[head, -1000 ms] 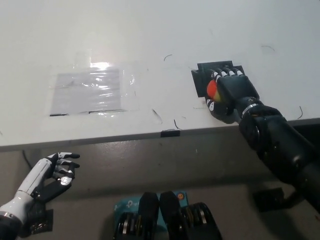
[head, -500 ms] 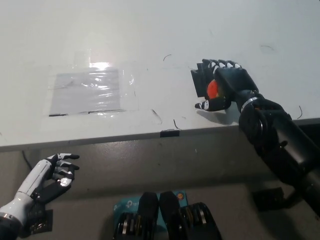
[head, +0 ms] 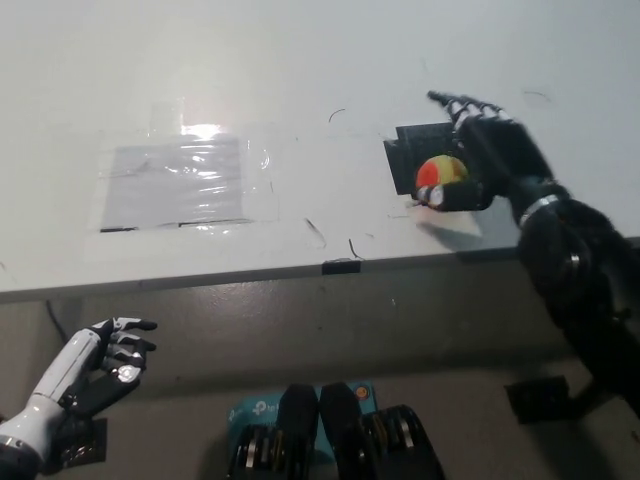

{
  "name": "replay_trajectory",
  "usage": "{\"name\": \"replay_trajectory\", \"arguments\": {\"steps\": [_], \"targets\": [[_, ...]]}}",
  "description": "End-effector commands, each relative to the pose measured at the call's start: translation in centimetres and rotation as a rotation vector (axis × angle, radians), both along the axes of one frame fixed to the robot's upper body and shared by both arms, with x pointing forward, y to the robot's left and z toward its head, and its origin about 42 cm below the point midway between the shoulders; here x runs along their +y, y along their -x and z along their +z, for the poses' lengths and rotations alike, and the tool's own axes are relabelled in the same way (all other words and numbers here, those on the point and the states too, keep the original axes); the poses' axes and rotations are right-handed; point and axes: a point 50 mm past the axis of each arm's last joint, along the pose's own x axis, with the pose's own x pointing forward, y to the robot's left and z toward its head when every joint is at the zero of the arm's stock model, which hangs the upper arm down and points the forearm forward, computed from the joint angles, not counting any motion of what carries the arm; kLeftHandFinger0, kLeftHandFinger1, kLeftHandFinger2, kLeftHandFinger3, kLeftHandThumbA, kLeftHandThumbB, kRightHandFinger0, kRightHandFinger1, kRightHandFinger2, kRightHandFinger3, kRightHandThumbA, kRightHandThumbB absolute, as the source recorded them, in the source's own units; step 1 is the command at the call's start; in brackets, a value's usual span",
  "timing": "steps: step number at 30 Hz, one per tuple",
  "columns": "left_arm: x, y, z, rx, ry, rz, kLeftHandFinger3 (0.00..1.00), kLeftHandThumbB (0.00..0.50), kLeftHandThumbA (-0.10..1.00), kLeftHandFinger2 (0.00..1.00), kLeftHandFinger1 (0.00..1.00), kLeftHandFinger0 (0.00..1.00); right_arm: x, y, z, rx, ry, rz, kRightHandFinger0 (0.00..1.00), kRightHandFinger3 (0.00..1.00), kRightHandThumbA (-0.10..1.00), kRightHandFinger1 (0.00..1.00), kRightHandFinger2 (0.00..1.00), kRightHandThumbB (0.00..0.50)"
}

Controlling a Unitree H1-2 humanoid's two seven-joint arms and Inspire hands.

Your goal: The robot uses right hand to squeeze a small tennis ball placed on the black area of the table

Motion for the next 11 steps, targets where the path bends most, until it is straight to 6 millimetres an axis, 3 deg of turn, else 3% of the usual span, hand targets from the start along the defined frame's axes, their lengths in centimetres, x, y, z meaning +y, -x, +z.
{"name": "replay_trajectory", "arguments": {"steps": [1,2,3,4,5,7,9,10,11], "targets": [[0.3,-0.1,0.9,-0.046,-0.017,-0.015,0.7,0.061,0.39,0.61,0.5,0.42,-3.7,2.8,3.1,-0.146,-0.157,-0.075,0.0,0.73,0.28,0.11,0.39,0.22],[0.3,0.0,0.9,-0.04,-0.015,-0.013,0.71,0.068,0.41,0.61,0.51,0.43,-4.5,3.8,3.2,-0.176,-0.218,-0.081,0.0,0.7,0.21,0.01,0.25,0.202],[0.2,0.1,0.9,-0.033,-0.004,-0.01,0.7,0.071,0.4,0.61,0.51,0.43,-6.0,5.4,3.3,-0.213,-0.346,-0.093,0.02,0.68,0.09,0.06,0.31,0.188],[0.2,0.2,0.9,-0.029,0.003,-0.008,0.7,0.07,0.4,0.61,0.51,0.43,-6.6,6.0,3.4,-0.229,-0.398,-0.099,0.0,0.68,0.07,0.04,0.3,0.188],[0.2,0.2,0.8,-0.03,-0.001,-0.006,0.69,0.074,0.4,0.6,0.51,0.43,-8.6,8.1,2.8,-0.233,-0.608,-0.067,0.25,0.75,-0.02,0.3,0.54,0.163],[0.2,0.2,0.8,-0.033,-0.006,-0.007,0.69,0.068,0.4,0.6,0.51,0.43,-10.5,9.4,1.6,-0.239,-0.74,-0.038,0.24,0.76,-0.09,0.29,0.55,0.138],[0.2,0.2,0.8,-0.034,-0.015,-0.006,0.7,0.055,0.38,0.61,0.51,0.43,-11.7,10.3,0.3,-0.233,-0.816,-0.052,0.21,0.76,0.01,0.26,0.51,0.141],[0.1,0.0,0.7,-0.041,-0.016,-0.012,0.69,0.038,0.35,0.6,0.51,0.42,-13.1,11.4,-2.1,-0.202,-0.976,-0.049,0.12,0.79,-0.03,0.19,0.45,0.112],[0.1,0.0,0.7,-0.041,-0.016,-0.012,0.69,0.038,0.35,0.6,0.51,0.42,-13.1,11.4,-2.1,-0.202,-0.976,-0.049,0.12,0.79,-0.03,0.19,0.45,0.112]]}}
